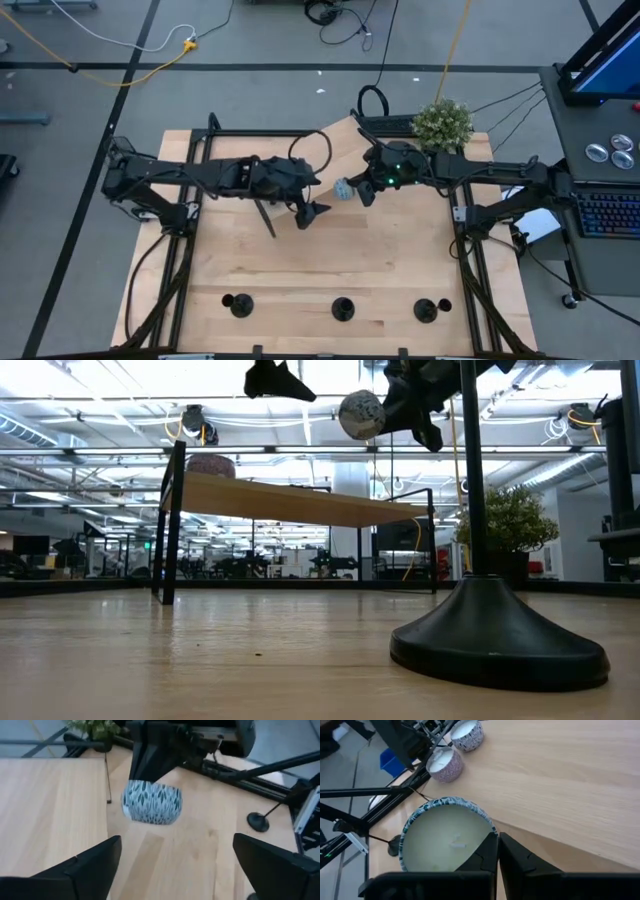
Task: Pick & Place candle stick holders
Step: Put the blue patterned scented candle on the shelf
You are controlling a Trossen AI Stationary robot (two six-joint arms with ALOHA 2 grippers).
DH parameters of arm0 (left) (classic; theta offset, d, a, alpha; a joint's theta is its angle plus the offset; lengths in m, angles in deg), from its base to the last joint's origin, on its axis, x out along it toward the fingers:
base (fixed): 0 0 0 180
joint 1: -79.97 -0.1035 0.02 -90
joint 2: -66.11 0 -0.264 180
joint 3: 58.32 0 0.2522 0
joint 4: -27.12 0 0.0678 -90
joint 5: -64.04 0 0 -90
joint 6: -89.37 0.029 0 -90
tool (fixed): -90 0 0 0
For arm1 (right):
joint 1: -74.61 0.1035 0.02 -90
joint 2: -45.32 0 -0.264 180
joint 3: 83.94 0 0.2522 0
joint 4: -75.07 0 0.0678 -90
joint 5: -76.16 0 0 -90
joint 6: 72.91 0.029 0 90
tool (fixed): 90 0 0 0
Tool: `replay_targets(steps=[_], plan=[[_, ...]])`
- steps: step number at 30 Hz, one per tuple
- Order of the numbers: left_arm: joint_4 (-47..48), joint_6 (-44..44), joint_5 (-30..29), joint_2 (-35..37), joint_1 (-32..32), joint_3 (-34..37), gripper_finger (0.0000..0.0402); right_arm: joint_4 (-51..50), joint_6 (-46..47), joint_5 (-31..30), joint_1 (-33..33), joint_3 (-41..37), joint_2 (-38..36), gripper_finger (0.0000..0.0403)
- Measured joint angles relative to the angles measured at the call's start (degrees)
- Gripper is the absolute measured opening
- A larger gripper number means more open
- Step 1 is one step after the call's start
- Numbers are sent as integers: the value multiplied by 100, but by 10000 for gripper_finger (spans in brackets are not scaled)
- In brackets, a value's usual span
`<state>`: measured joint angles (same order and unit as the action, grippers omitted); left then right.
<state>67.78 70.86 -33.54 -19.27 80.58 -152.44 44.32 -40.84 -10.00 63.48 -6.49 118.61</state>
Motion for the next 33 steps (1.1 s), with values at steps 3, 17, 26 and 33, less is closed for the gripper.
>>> replay_targets(steps=[3, 17, 26, 33], plan=[[-199, 44, 307, -99, -92, -14, 391, 106, -15, 94, 0, 0, 0, 0], [-395, 477, 453, -166, -196, -2, 383, 214, -122, 228, 0, -4, 4, 0], [-594, 476, 427, -371, -210, -1, 379, 243, -141, 228, 0, -4, 79, 0], [-627, 497, 297, -487, -337, -4, 379, 221, -106, 240, 0, -9, 169, 0]])
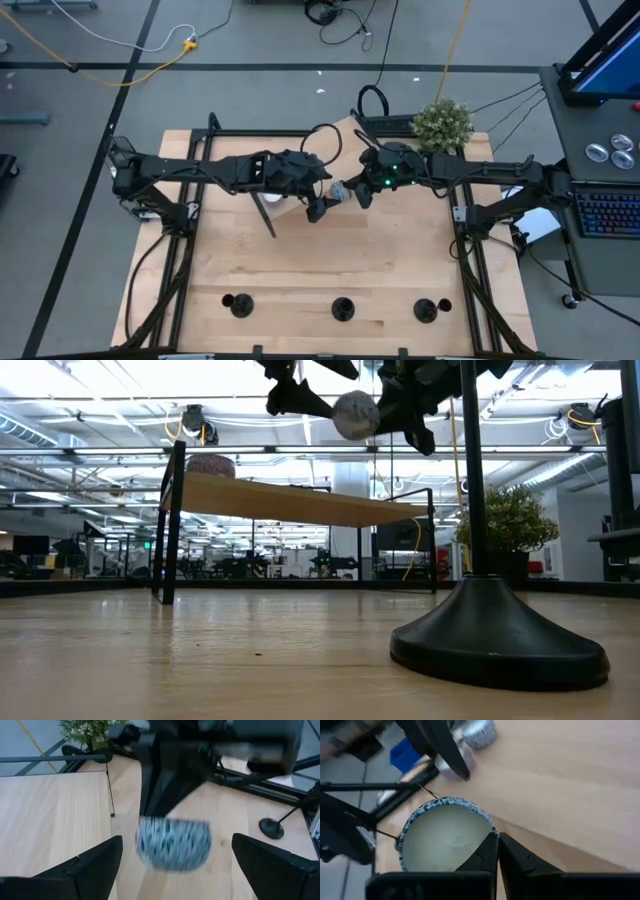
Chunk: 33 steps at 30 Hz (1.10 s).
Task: Pick & Place candle stick holders
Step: Put the blue patterned scented candle on the shelf
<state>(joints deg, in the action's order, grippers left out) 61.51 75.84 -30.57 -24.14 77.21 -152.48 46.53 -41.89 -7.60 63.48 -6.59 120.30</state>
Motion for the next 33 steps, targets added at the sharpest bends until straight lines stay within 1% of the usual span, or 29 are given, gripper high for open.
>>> replay_targets(steps=[4, 6, 13, 15, 19, 26, 29, 33], plan=[[53, 3, 102, -108, -52, 7, 379, 13, 20, 26, 29, -1, -12, 0], [-126, 31, 189, -180, -80, -5, 379, 15, 20, 38, 37, 1, -7, 0], [-38, 88, 300, -323, -153, -57, 379, 17, 26, 5, 35, 1, -5, 0], [-47, 183, 321, -443, -173, -261, 379, 15, 42, 6, 35, 1, -5, 0], [535, 473, 360, -808, -182, -847, 379, 1, 76, 6, 37, 1, -5, 0], [2179, 819, 503, -1531, -183, -2074, 379, -52, 84, -2, 37, 1, -5, 0], [2406, 844, 511, -1684, -209, -2362, 379, -58, 84, -3, 37, 1, -5, 0], [2386, 830, 613, -1715, -254, -2619, 379, -77, 84, -5, 37, 1, -5, 0]])
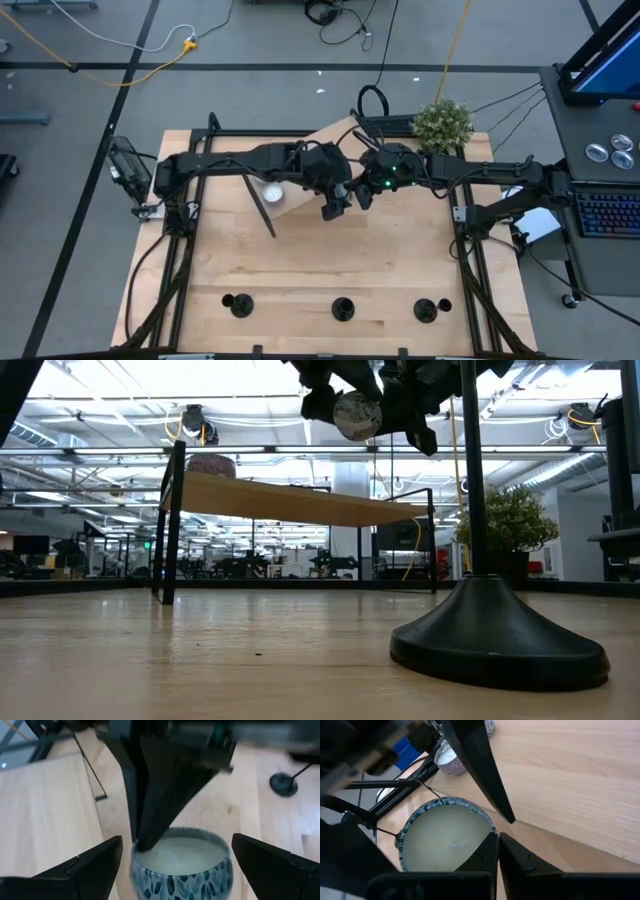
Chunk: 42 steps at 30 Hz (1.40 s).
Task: Pick & Place candle stick holders
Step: Put the blue patterned scented candle on the shelf
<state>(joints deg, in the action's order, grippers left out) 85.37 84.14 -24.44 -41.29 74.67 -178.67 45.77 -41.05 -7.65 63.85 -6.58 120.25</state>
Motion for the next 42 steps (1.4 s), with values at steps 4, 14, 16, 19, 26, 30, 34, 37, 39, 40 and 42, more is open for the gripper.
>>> replay_targets(steps=[4, 14, 16, 19, 26, 30, 34, 37, 39, 40, 42], plan=[[114, -47, 25, 1, -59, -9, 379, 12, 0, -7, 0, 0, 0, 0], [205, -93, 186, -2, -140, -4, 379, 52, 8, -14, -2, 0, 0, 0], [181, -94, 309, -58, -144, -4, 379, 53, 28, -13, -2, 0, 0, 0], [202, -94, 398, -115, -144, 2, 379, 58, 44, -11, -2, 0, 0, 0], [153, -110, 448, -153, -154, 0, 370, 61, 46, -11, 0, 0, 0, 0], [80, -127, 518, -153, -183, 0, 330, 61, 46, -11, 0, 0, 0, 0], [-34, -133, 630, -153, -218, 2, 292, 26, 53, -14, 0, 0, -9, 0], [-33, -133, 640, -153, -236, 2, 292, 26, 46, -17, -2, 0, -9, 0], [-2, -131, 645, -153, -247, 2, 292, 30, 46, -15, -2, 0, -8, 0], [18, -129, 643, -153, -247, 2, 292, 32, 41, -15, -2, 0, -7, 0], [51, -123, 621, -153, -249, 2, 292, 40, 24, -14, -2, 0, -3, 0]])
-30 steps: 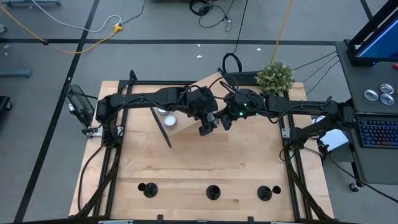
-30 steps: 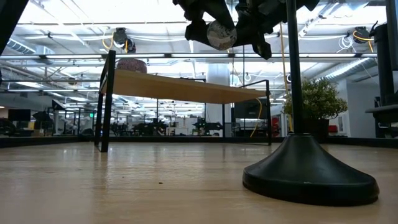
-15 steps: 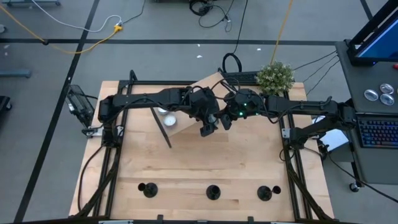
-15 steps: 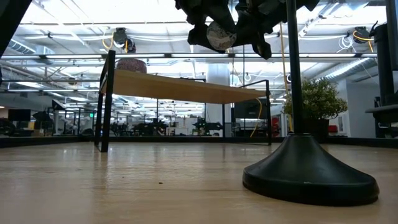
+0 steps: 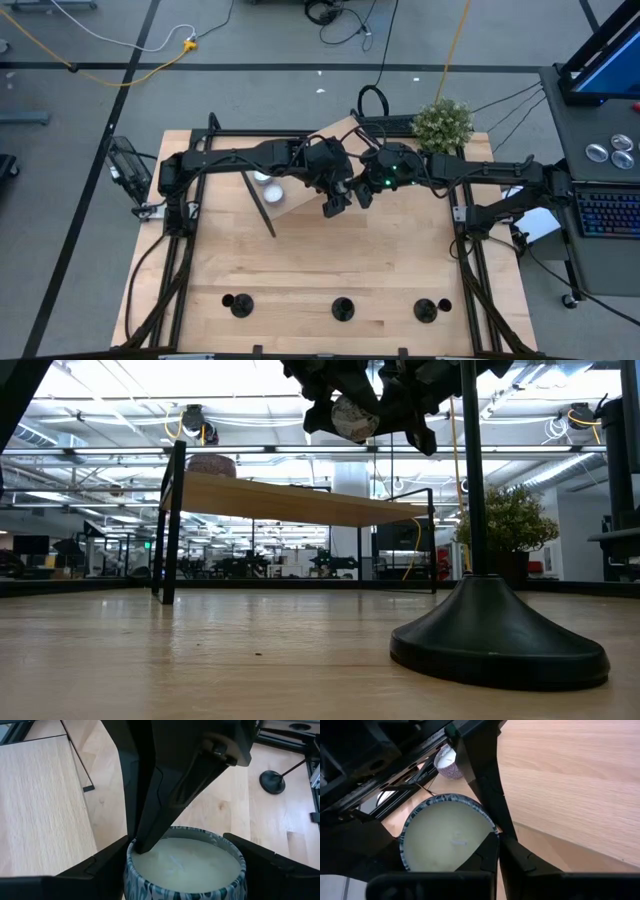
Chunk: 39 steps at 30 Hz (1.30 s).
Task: Pick & Place candle stick holders
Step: Put the blue patterned scented candle on the shelf
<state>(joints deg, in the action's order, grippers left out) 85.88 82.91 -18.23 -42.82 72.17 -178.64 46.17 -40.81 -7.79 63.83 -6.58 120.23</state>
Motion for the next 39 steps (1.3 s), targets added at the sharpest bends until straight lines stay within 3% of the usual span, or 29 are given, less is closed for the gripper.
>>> replay_targets(steps=[14, 21, 39], plan=[[286, 100, -463, 3, 4, -4, 292, 44, -135, -40, -2, 0, 5, 11], [922, 142, -1080, 13, -88, -2, 292, 9, -134, 13, 0, 0, 3, 13], [1172, -288, -2235, 308, -760, 103, 292, -423, -282, 4, -9, 0, -2, 1]])
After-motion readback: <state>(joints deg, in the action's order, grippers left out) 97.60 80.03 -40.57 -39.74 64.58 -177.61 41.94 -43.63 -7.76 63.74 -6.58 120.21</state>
